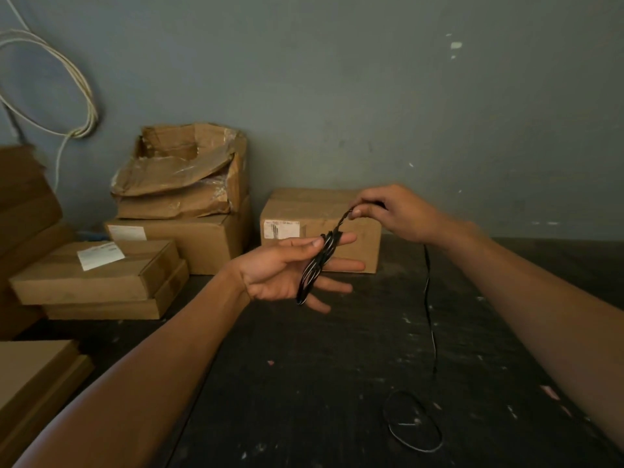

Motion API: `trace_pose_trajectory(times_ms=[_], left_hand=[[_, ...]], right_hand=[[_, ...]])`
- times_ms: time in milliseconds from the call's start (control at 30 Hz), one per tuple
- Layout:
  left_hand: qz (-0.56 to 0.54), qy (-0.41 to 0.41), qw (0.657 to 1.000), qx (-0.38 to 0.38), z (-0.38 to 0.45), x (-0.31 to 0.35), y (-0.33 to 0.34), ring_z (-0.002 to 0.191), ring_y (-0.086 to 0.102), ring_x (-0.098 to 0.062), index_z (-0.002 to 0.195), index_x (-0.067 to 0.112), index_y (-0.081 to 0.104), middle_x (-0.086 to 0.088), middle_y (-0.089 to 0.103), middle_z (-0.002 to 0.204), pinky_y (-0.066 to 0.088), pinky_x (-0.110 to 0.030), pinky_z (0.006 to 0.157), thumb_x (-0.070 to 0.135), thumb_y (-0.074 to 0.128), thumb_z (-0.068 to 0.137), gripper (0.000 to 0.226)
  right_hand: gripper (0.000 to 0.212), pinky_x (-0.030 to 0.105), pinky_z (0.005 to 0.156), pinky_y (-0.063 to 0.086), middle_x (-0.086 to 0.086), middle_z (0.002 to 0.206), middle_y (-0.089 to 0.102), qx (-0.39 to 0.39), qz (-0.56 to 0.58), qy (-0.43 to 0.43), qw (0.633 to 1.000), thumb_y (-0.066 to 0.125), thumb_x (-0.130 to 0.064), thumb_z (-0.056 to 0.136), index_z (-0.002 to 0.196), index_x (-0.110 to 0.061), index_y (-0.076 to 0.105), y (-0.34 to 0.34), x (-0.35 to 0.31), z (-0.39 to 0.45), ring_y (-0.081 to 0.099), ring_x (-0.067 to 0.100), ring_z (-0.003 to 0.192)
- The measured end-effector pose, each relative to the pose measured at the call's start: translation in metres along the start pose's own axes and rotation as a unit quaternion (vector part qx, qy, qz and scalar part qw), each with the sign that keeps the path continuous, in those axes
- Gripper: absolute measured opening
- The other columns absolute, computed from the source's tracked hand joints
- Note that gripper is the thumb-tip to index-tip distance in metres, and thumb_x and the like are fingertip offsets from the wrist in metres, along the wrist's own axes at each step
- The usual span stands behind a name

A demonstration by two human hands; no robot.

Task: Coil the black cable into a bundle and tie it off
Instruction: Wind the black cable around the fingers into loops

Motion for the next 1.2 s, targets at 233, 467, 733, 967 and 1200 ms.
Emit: trace_pose_trajectory(times_ms=[233,467,733,967,1200], left_hand=[[-0.010,0.100,0.993,-0.054,0.005,0.034,0.024,0.141,0.018,-0.053,0.145,0.031,0.041,-0.019,0.023,0.158,0.023,-0.070,0.102,0.032,0.057,0.094,0.054],[-0.045,0.126,0.991,-0.025,0.013,0.031,0.022,0.141,0.021,-0.050,0.145,0.034,0.041,-0.018,0.025,0.158,0.024,-0.070,0.102,0.033,0.060,0.093,0.055],[-0.049,0.151,0.980,0.116,0.005,0.031,-0.011,0.135,0.042,-0.043,0.140,0.041,0.047,-0.011,0.039,0.154,0.036,-0.068,0.101,0.039,0.047,0.093,0.047],[-0.054,0.167,0.959,0.222,0.003,0.012,-0.038,0.128,0.049,-0.042,0.135,0.043,0.049,-0.010,0.048,0.146,0.028,-0.073,0.102,0.042,0.042,0.092,0.043],[-0.143,0.259,0.919,0.260,0.001,0.030,-0.043,0.122,0.047,-0.052,0.132,0.041,0.049,-0.014,0.047,0.143,0.032,-0.075,0.094,0.043,0.030,0.102,0.036]], right_hand=[[0.021,0.019,0.083,0.044,0.002,0.101,0.066,-0.001,0.099,0.043,0.994,0.042,-0.009,0.101,0.105,-0.006,0.062,0.072,0.035,-0.036,0.061,0.002,0.089],[0.022,0.025,0.064,0.047,-0.011,0.087,0.057,-0.131,0.117,0.102,0.979,0.038,-0.022,0.103,0.117,-0.022,0.056,0.152,0.007,-0.064,0.055,0.000,0.071],[0.029,0.031,0.070,0.046,-0.006,0.086,0.056,-0.268,0.050,0.062,0.960,0.033,-0.034,0.104,0.127,-0.026,0.050,0.167,-0.053,-0.084,0.053,0.007,0.075],[0.033,0.038,0.084,0.050,-0.001,0.105,0.062,-0.245,-0.019,0.006,0.969,0.032,-0.037,0.104,0.121,-0.023,0.055,0.128,-0.081,-0.074,0.059,0.013,0.094],[0.031,0.034,0.073,0.046,-0.003,0.085,0.056,-0.273,-0.077,0.085,0.955,0.031,-0.038,0.104,0.116,-0.022,0.055,0.137,-0.050,-0.079,0.059,0.014,0.082]])
Point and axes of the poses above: each hand's wrist, its own z-axis towards the middle knuckle, its own y-axis out of the palm, x = y × z, the point moved 5 cm from there along z, towards the middle knuckle
